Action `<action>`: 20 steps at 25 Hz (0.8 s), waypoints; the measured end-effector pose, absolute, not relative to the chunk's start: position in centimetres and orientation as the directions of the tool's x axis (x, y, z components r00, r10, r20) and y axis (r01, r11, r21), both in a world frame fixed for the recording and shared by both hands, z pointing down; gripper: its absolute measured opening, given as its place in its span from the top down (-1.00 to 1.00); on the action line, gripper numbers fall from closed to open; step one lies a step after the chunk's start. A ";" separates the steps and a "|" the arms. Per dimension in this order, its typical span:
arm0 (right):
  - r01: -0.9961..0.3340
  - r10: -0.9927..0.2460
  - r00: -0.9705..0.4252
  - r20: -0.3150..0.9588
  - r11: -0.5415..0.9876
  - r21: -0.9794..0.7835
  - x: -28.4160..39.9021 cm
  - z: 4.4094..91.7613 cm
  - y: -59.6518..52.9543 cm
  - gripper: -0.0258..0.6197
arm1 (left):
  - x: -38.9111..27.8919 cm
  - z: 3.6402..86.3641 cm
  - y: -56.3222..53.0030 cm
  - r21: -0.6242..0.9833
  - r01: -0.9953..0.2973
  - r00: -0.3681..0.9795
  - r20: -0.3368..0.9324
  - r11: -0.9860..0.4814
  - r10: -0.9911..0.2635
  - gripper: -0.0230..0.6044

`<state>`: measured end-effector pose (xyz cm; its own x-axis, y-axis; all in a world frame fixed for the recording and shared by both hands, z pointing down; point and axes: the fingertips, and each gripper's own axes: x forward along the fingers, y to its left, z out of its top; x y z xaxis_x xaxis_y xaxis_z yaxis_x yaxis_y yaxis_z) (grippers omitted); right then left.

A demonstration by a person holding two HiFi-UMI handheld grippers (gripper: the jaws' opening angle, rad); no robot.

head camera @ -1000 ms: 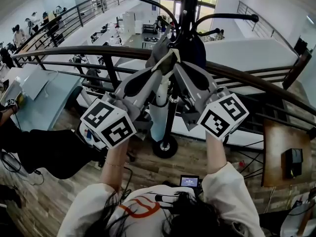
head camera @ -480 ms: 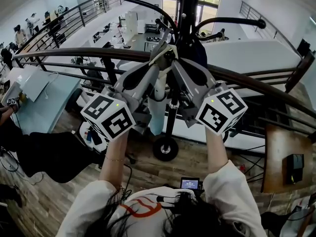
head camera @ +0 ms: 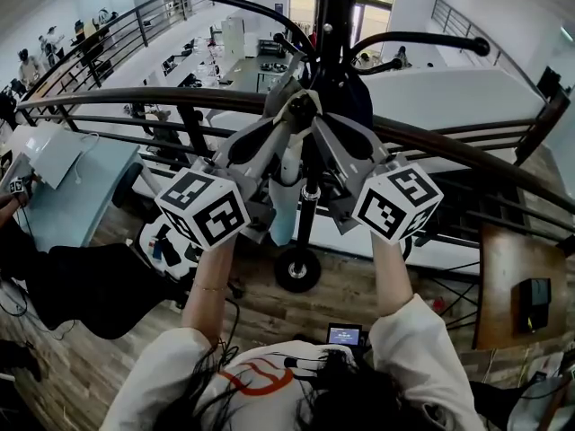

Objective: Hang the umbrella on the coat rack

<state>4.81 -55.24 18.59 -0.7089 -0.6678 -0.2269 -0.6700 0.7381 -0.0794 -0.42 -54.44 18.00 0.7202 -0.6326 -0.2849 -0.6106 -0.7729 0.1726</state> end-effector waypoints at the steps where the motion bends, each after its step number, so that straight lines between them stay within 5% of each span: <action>1: -0.671 -0.670 -0.708 -0.221 0.737 -0.083 4.9 18.9 -55.5 0.83 | -0.3 18.4 -54.7 0.178 -0.610 0.722 -0.277 -0.772 -0.634 0.93; 20: -0.682 -0.690 -0.693 -0.210 0.721 -0.121 6.0 20.2 -57.5 0.83 | 3.4 21.4 -58.2 0.168 -0.597 0.763 -0.181 -0.784 -0.620 0.92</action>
